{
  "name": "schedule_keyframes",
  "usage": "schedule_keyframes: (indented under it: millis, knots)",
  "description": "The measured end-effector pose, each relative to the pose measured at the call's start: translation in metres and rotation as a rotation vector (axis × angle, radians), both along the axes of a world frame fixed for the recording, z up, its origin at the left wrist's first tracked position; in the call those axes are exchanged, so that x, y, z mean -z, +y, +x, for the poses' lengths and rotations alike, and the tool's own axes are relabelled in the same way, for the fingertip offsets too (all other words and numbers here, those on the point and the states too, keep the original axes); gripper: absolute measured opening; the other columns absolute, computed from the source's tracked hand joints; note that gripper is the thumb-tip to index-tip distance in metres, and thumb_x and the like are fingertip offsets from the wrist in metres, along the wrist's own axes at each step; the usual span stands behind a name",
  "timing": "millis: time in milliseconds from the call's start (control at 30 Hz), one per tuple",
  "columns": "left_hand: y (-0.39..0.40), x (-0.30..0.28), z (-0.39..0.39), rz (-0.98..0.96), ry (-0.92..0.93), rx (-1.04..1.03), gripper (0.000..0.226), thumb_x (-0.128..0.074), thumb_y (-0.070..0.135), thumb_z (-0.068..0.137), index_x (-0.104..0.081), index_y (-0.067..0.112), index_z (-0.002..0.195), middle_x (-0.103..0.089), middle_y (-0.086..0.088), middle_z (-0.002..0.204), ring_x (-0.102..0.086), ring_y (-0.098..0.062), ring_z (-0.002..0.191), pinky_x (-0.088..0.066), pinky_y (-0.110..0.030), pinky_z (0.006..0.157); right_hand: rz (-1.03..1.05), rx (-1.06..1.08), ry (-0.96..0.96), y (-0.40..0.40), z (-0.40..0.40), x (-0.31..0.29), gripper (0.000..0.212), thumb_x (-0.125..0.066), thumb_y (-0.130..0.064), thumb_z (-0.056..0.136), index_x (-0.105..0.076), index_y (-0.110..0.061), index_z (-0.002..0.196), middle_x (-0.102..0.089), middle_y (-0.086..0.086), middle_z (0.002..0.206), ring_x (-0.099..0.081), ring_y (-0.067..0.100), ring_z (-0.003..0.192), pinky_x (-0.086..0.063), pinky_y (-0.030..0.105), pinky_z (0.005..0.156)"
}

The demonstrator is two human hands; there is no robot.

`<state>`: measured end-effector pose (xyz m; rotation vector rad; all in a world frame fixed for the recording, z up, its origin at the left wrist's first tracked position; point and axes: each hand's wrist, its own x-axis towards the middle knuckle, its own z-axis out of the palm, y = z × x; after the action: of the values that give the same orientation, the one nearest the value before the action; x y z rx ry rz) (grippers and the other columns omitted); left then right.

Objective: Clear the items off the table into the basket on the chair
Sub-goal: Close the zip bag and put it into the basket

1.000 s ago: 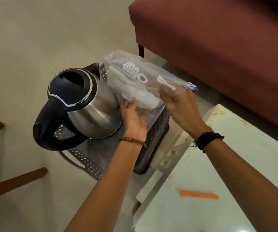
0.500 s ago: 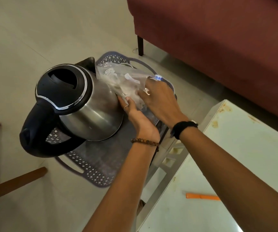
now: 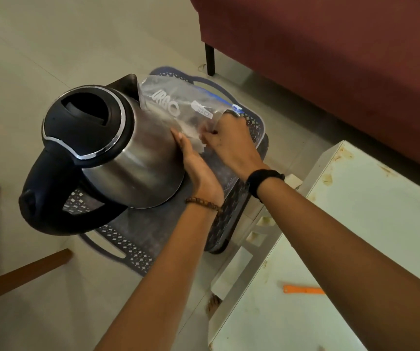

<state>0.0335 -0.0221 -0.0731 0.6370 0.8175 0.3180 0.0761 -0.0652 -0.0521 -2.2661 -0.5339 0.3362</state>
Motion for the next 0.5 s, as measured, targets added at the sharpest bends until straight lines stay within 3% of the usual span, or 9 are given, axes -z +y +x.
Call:
schedule_keyframes:
  millis: [133,200,267,400,500]
  knots:
    - [-0.002,-0.018,-0.005,0.21,0.185,0.042,0.058,-0.039,0.017,0.097,-0.011,0.027,0.146,-0.032,-0.012,0.149,-0.043,-0.026,0.129,-0.037,-0.044,0.109,0.189,0.086,0.115,-0.011,-0.013,0.001,0.014,-0.059,-0.005,0.086,-0.068,0.003,0.093,-0.071,0.017,0.092,-0.066,0.027,0.087,-0.053,0.037,0.079]
    - [-0.015,-0.027,-0.017,0.322,0.213,0.055,0.059,-0.044,0.005,0.094,-0.018,0.02,0.145,-0.036,-0.011,0.146,-0.044,-0.023,0.128,-0.038,-0.038,0.108,0.274,0.181,0.17,-0.024,-0.029,0.001,0.023,-0.061,-0.006,0.087,-0.067,-0.003,0.108,-0.071,0.012,0.104,-0.067,0.016,0.095,-0.054,0.028,0.086]
    - [-0.033,-0.032,-0.035,0.425,0.211,0.048,0.049,-0.045,0.001,0.092,-0.032,0.013,0.138,-0.041,-0.012,0.141,-0.044,-0.02,0.128,-0.04,-0.03,0.106,0.355,0.29,0.224,-0.047,-0.05,-0.001,0.031,-0.061,-0.004,0.087,-0.062,-0.004,0.118,-0.069,0.008,0.11,-0.065,0.003,0.091,-0.054,0.022,0.087]
    - [-0.096,-0.038,-0.083,0.663,0.21,0.214,0.029,-0.049,0.0,0.089,-0.053,0.019,0.11,-0.058,-0.006,0.118,-0.057,-0.015,0.11,-0.051,-0.023,0.089,0.502,0.499,0.241,-0.109,-0.108,-0.003,0.018,-0.058,0.0,0.089,-0.066,-0.003,0.105,-0.067,-0.003,0.088,-0.065,-0.006,0.074,-0.054,0.01,0.068]
    - [-0.152,-0.031,-0.128,0.737,0.174,0.474,0.024,-0.051,0.001,0.09,-0.056,0.023,0.098,-0.062,0.006,0.099,-0.061,0.002,0.09,-0.053,-0.011,0.07,0.432,0.633,0.287,-0.168,-0.16,0.001,0.013,-0.056,-0.005,0.091,-0.068,-0.009,0.095,-0.07,-0.001,0.087,-0.068,0.006,0.079,-0.057,0.017,0.068]
